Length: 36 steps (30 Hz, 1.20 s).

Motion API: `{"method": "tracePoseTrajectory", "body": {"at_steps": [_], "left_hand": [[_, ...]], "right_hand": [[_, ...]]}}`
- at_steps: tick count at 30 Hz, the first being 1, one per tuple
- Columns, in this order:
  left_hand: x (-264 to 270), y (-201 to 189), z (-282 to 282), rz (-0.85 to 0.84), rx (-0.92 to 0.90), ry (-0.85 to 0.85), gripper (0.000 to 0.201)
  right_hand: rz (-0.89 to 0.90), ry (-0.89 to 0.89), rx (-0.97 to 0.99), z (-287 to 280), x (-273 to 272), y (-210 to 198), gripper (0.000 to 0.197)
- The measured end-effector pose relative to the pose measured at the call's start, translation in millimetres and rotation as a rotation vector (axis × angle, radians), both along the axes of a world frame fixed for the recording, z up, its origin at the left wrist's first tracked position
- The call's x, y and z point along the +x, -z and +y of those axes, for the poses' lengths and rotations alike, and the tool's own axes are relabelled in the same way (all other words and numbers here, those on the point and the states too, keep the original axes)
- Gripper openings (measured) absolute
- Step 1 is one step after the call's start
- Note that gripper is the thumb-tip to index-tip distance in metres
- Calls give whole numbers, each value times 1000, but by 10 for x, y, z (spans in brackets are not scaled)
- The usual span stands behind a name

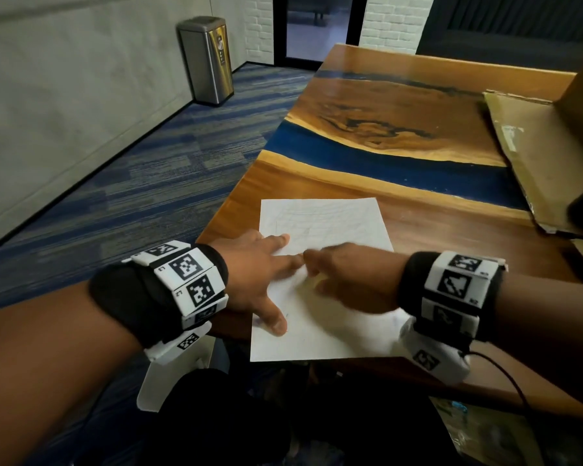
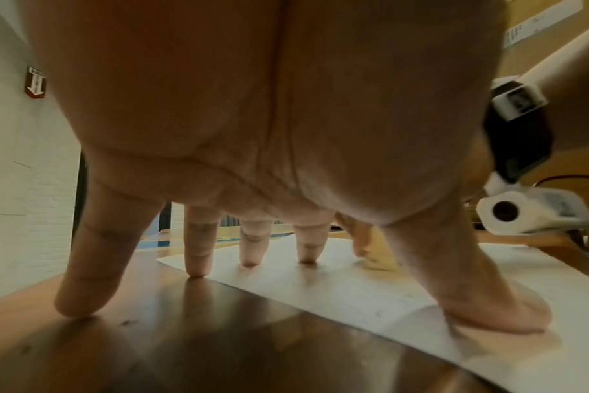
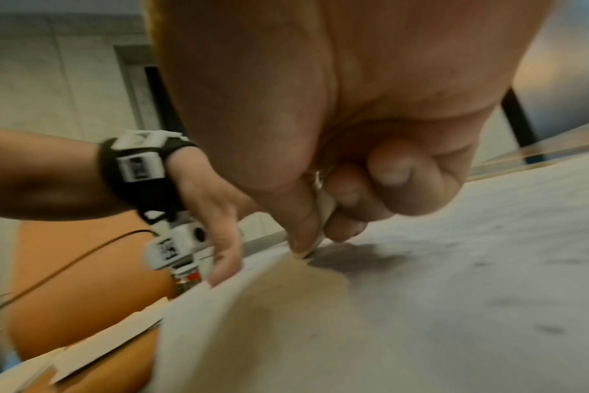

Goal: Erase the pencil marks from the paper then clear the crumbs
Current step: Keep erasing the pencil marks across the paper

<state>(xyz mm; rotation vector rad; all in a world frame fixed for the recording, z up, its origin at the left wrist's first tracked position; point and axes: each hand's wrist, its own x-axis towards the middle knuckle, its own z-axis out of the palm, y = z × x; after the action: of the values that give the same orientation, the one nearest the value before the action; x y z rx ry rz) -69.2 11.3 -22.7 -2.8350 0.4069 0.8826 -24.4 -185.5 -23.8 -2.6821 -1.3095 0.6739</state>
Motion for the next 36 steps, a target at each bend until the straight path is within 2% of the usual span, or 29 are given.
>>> {"method": "tracePoseTrajectory", "body": {"at_steps": [2, 6, 7, 10, 11, 14, 16, 20, 21, 25, 27, 29, 31, 34, 36], "left_hand": [[7, 0, 0, 7, 8, 3, 116], [8, 23, 10, 14, 2, -9, 117], [10, 26, 12, 13, 2, -8, 117], [14, 8, 10, 23, -13, -9, 116], [17, 4, 9, 24, -13, -6, 116], [20, 8, 14, 23, -5, -1, 116], [17, 17, 18, 22, -7, -7, 116], [24, 16, 16, 18, -32, 0, 113], [24, 16, 17, 18, -27, 5, 112], [36, 31, 16, 18, -10, 10, 115], [42, 28, 18, 18, -25, 6, 114], [33, 12, 14, 26, -52, -1, 114], [25, 1, 10, 27, -50, 2, 115], [19, 2, 3, 23, -26, 3, 114], [26, 8, -1, 24, -19, 3, 115]], "right_hand": [[55, -54, -11, -29, -55, 6, 17], [-98, 155, -26, -159, 237, -28, 10], [-86, 129, -16, -150, 184, -17, 10], [29, -105, -5, -71, -116, 30, 18], [35, -117, -16, -76, -124, 30, 19], [-91, 83, -34, -162, 174, -28, 11], [-147, 117, -37, -185, 197, -28, 10], [-21, -153, -14, -59, -176, 19, 24], [-17, -142, -28, -68, -134, 6, 22], [-160, 111, -57, -165, 207, -35, 9], [-150, 76, -18, -59, 43, 12, 19], [-61, -53, 49, 80, -243, 44, 33], [-24, -74, 50, 89, -232, 53, 36], [-152, 73, -58, -98, 153, -35, 17], [-166, 98, -67, -193, 156, -77, 9]]}}
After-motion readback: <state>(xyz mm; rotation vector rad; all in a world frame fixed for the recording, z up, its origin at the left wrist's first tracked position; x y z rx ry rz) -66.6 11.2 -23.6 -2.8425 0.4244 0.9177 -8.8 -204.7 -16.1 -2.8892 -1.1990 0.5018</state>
